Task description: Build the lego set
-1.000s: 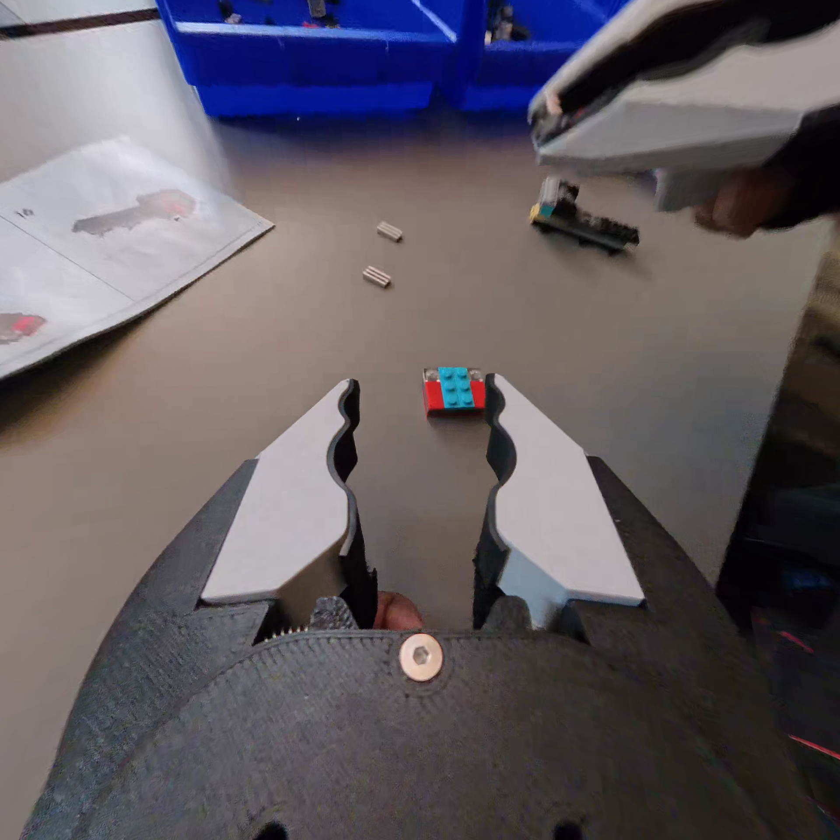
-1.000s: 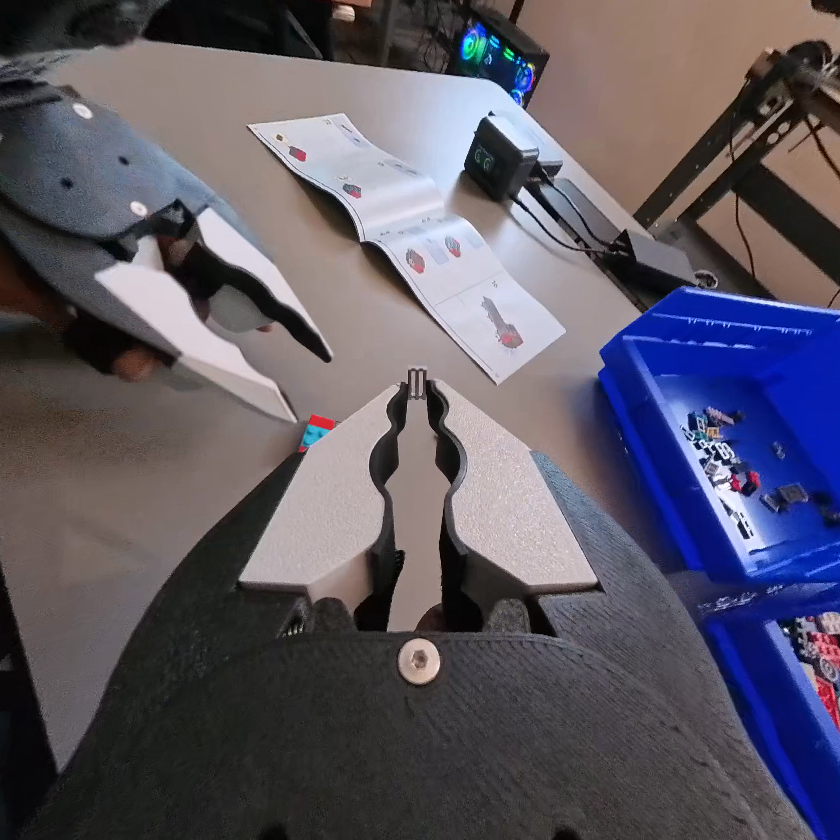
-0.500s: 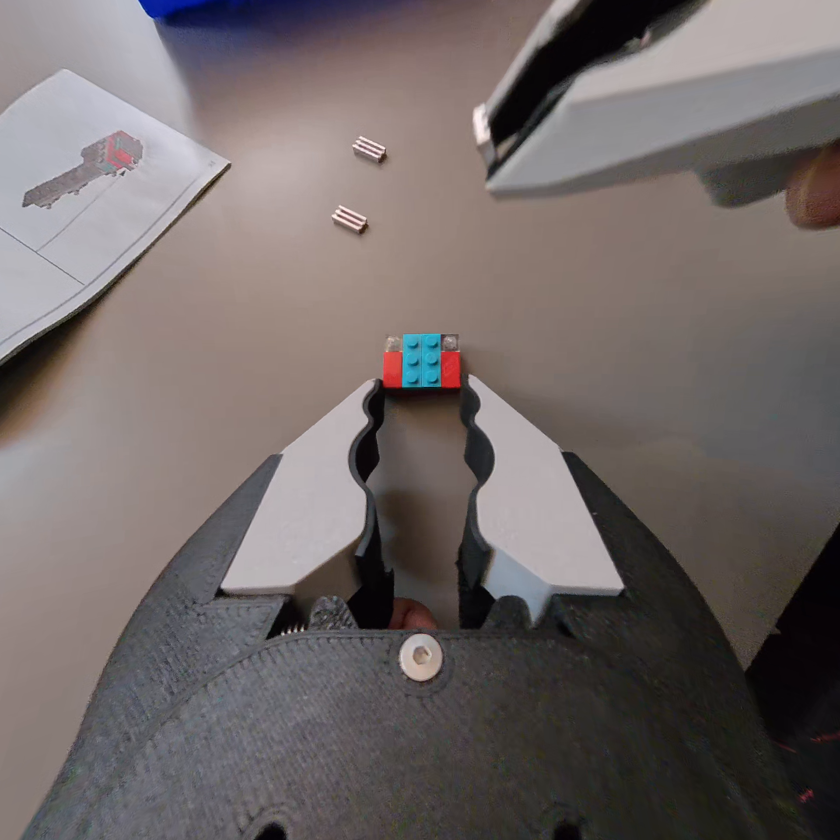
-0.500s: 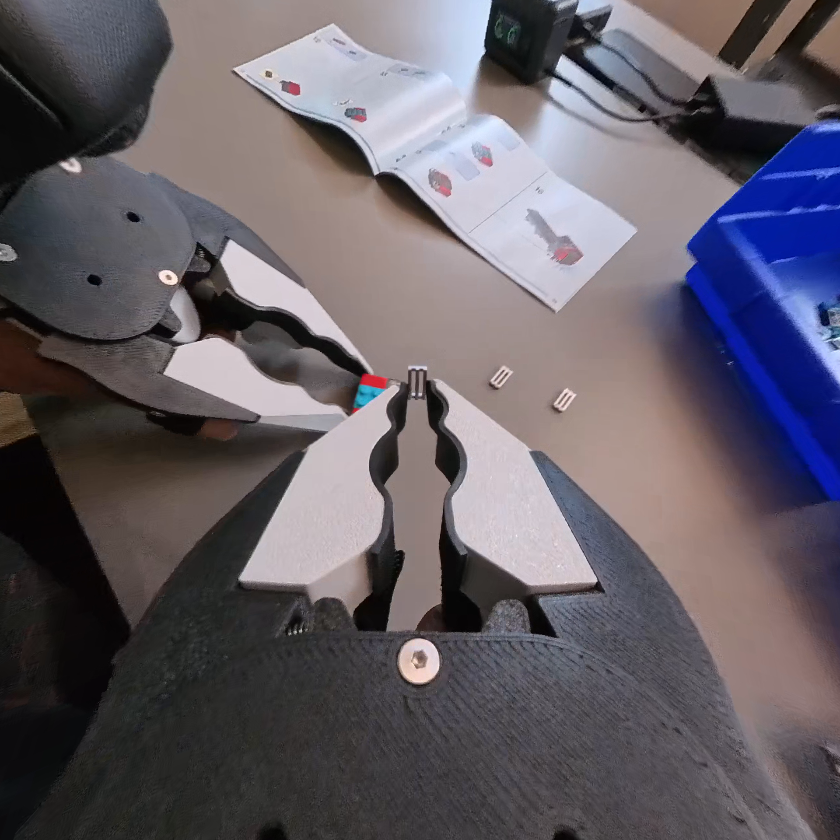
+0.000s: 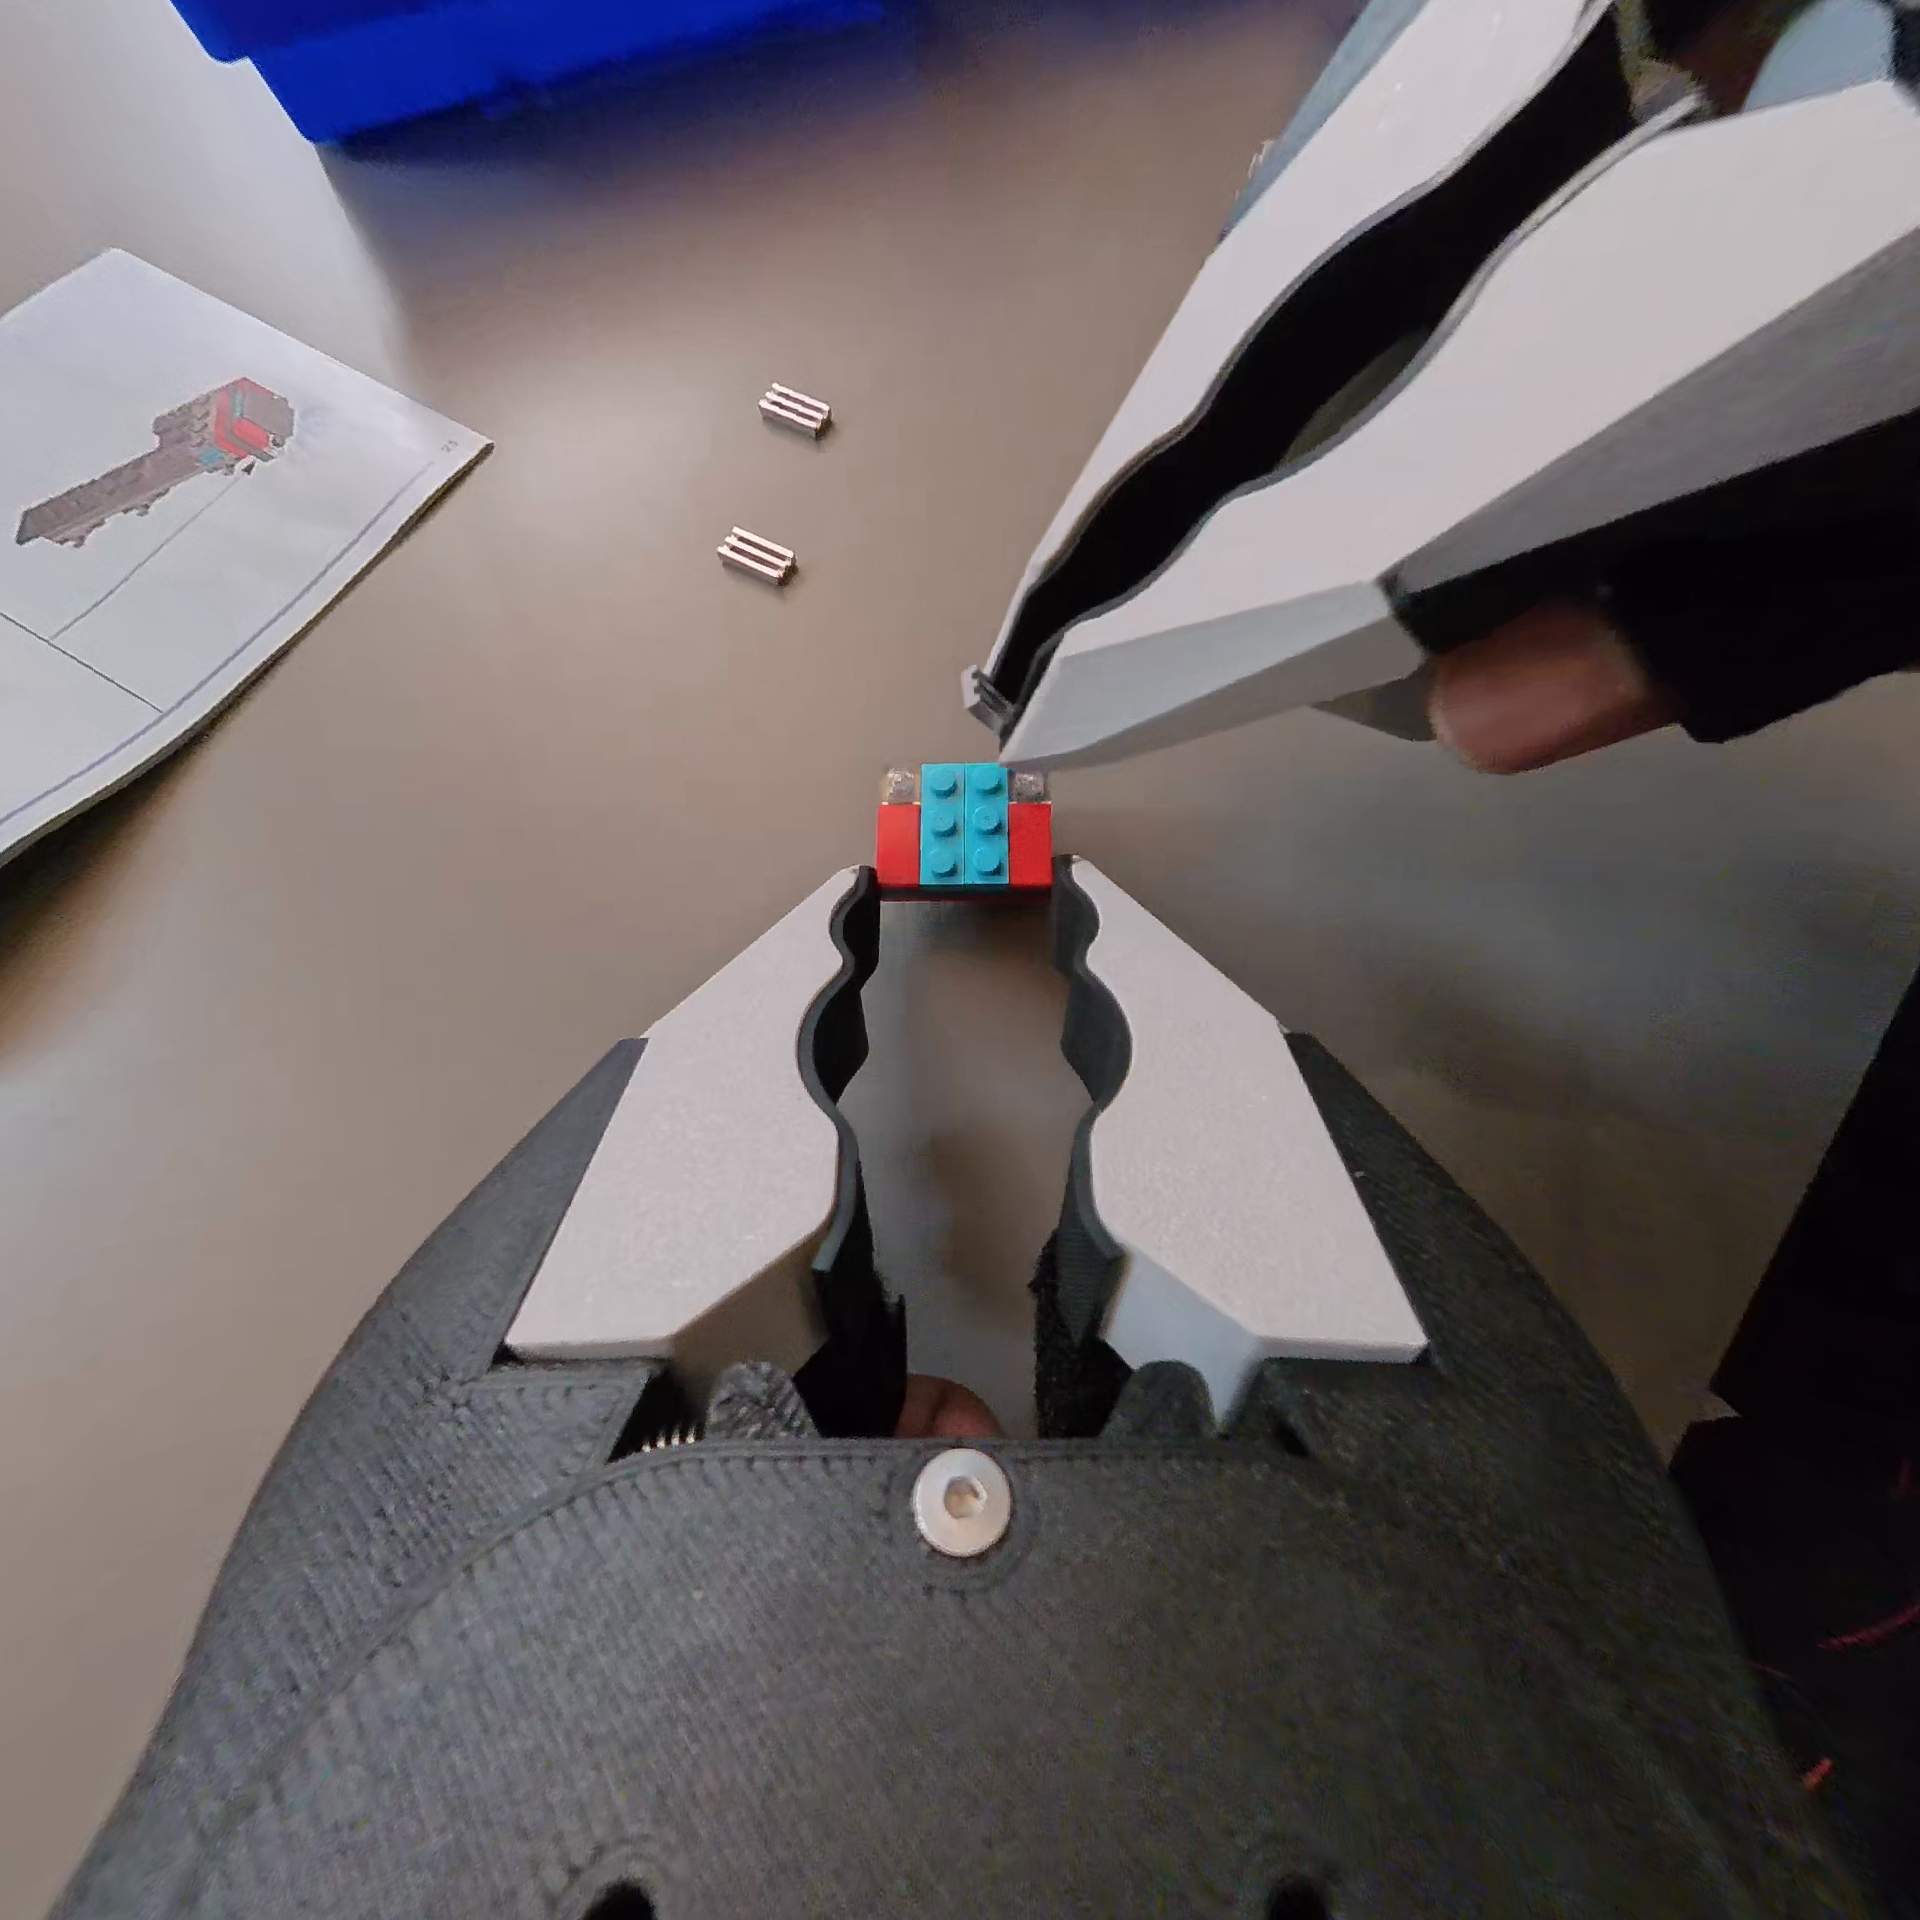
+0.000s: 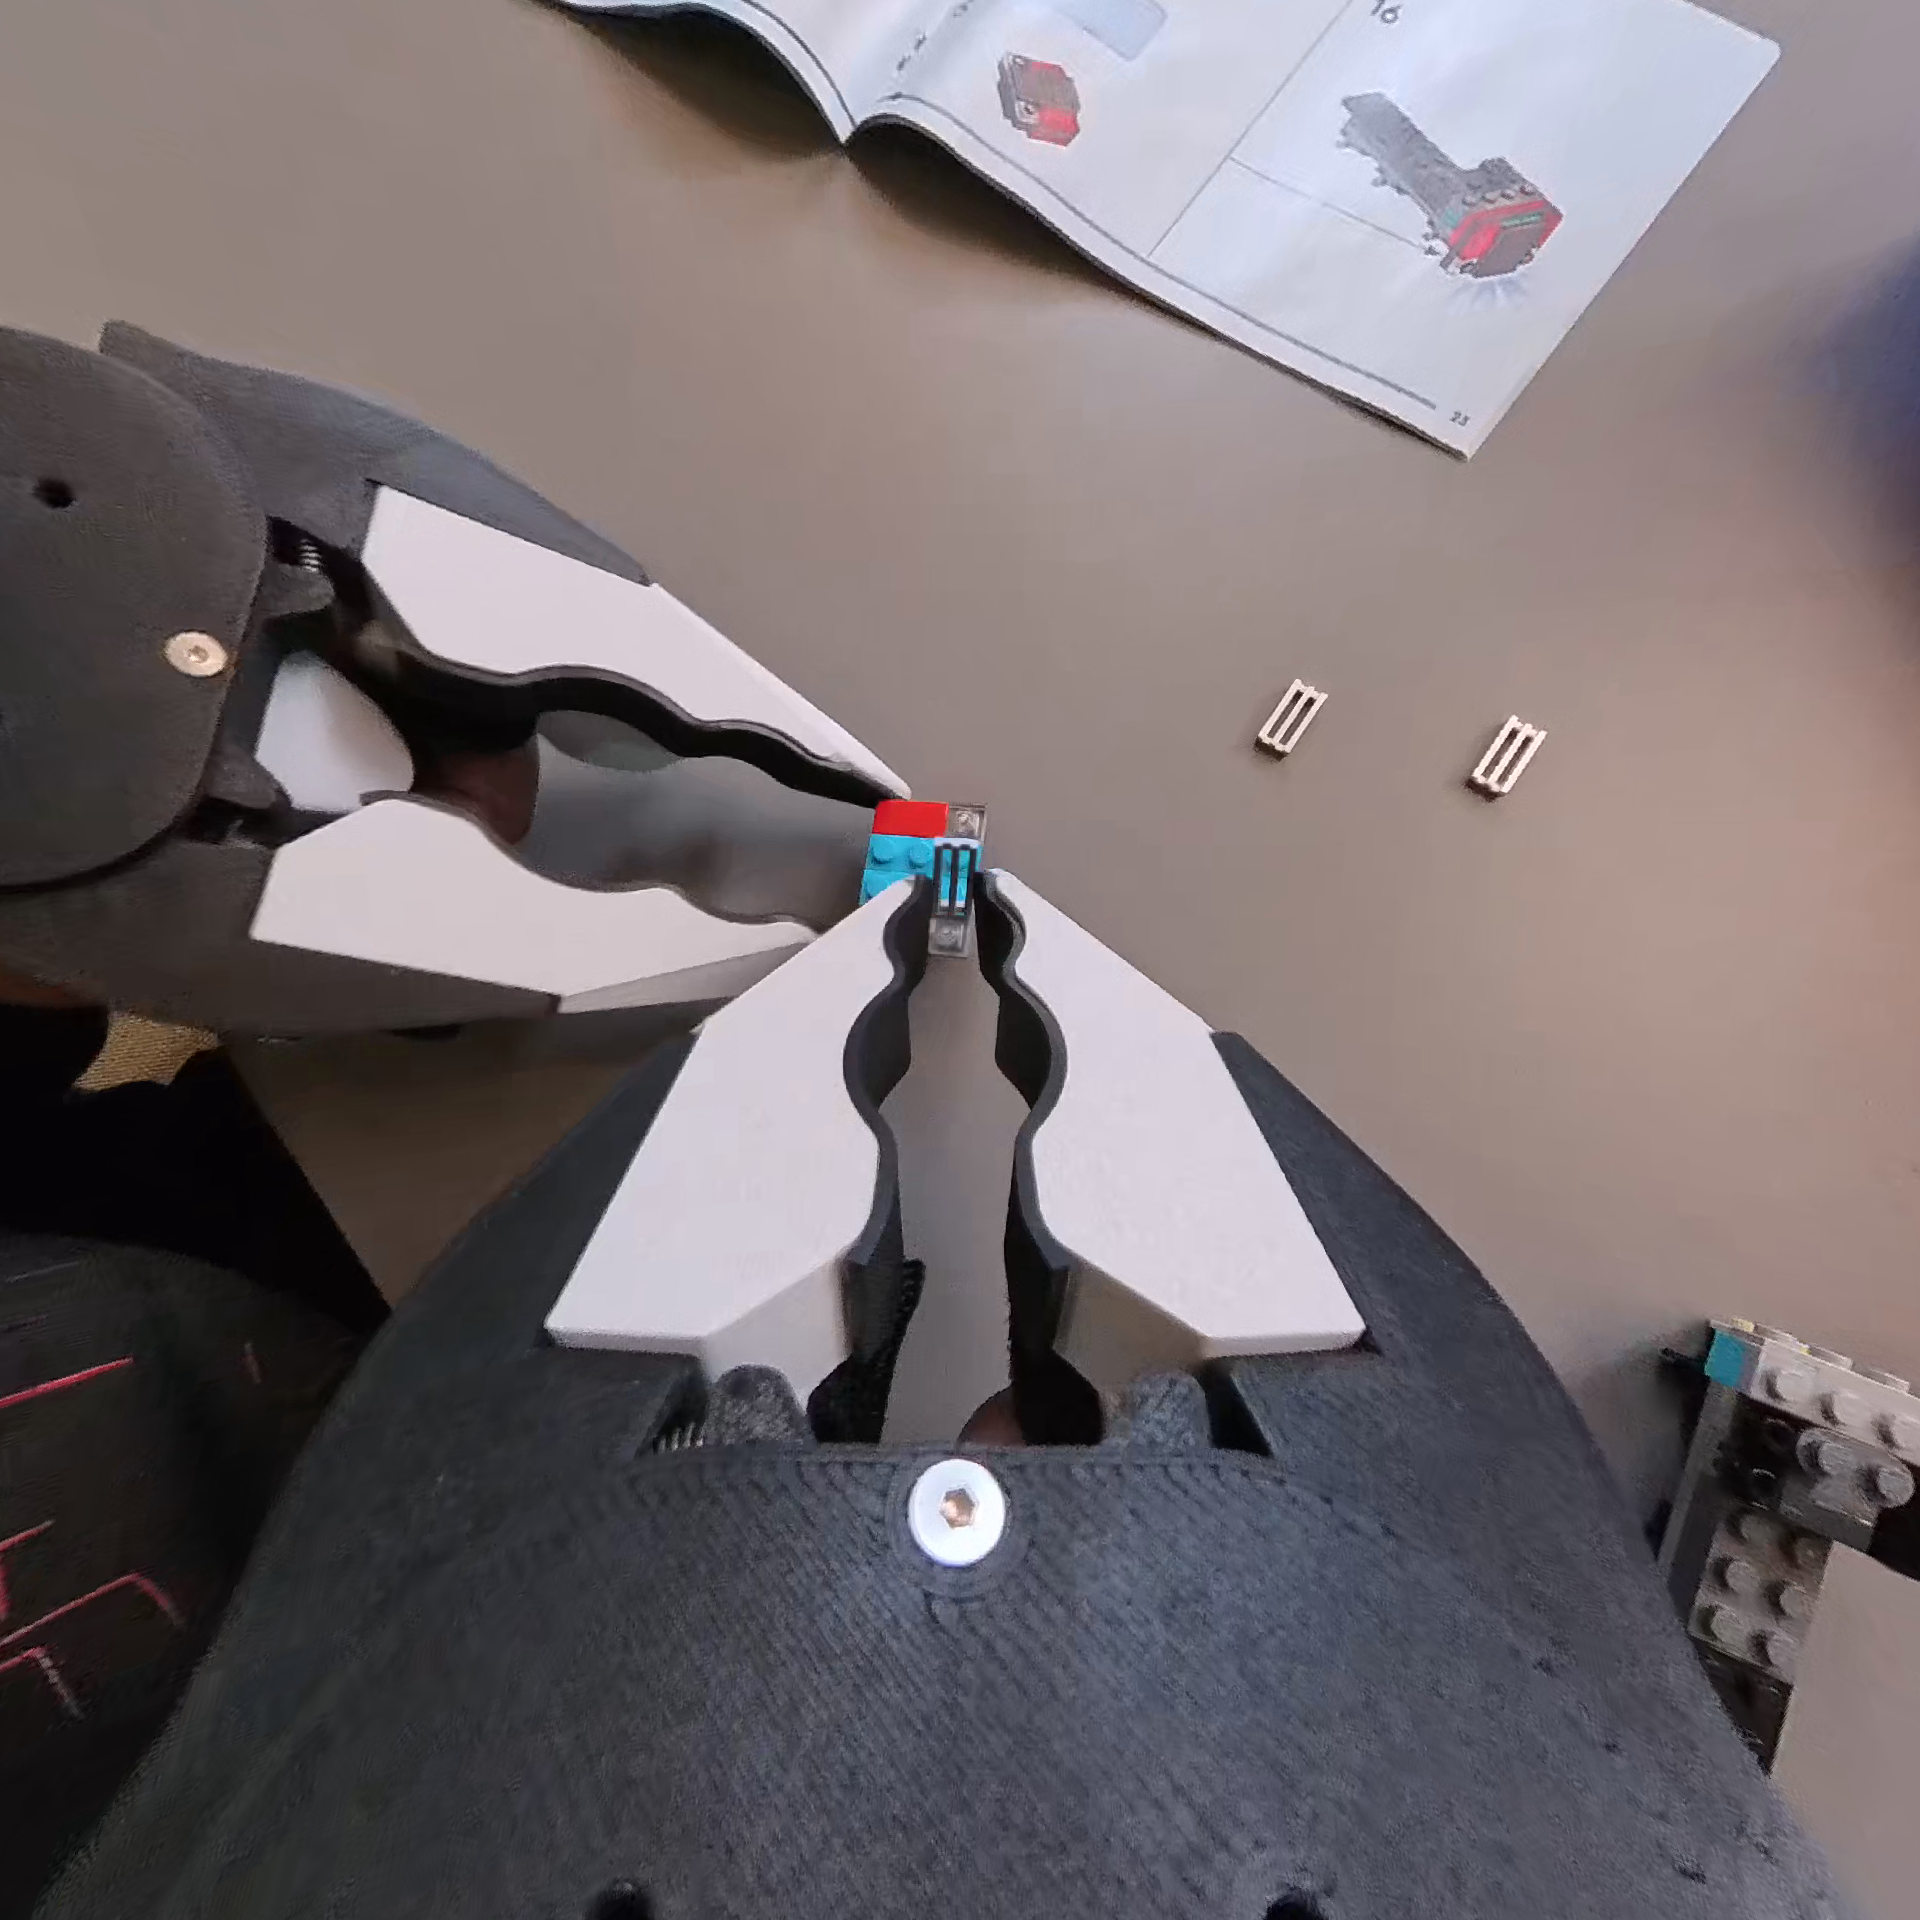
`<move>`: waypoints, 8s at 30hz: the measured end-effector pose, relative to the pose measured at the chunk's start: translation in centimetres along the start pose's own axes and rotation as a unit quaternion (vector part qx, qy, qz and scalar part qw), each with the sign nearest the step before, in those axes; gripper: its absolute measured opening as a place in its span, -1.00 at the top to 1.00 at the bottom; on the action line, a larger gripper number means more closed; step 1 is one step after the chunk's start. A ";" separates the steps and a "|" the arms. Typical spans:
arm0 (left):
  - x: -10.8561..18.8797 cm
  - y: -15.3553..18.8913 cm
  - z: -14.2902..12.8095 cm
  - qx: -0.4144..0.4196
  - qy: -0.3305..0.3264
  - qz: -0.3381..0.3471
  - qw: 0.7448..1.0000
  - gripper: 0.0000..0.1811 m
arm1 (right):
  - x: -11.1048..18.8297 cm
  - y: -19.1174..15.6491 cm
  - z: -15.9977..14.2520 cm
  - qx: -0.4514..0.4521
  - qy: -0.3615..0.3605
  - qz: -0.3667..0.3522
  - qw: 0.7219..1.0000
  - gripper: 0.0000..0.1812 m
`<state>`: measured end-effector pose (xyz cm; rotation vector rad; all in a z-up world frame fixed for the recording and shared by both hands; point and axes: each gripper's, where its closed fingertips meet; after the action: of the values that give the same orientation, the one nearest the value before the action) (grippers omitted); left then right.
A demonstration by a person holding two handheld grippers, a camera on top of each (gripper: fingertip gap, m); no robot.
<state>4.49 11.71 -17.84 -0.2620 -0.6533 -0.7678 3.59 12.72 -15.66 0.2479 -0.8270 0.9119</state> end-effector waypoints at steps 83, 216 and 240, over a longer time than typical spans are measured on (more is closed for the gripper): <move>3.7 0.0 1.4 -0.076 0.096 -0.074 0.990 0.62 | 0.2 -1.6 1.2 -0.301 0.072 0.258 0.915 0.61; 12.4 4.0 6.6 0.149 0.332 -0.456 0.812 0.87 | 8.3 -9.2 4.7 -0.029 0.216 0.339 0.915 0.85; 13.2 3.5 7.1 0.164 0.350 -0.460 0.800 0.87 | 8.7 -9.4 5.2 -0.013 0.219 0.328 0.919 0.63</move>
<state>10.82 9.96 -3.98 0.7128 -0.1455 -1.5526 11.12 9.50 -4.52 -0.2773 -0.4963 1.5159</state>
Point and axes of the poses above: each gripper's, where its closed fingertips meet, x back along the fingers, z out of its top, y = z × x across the jaws
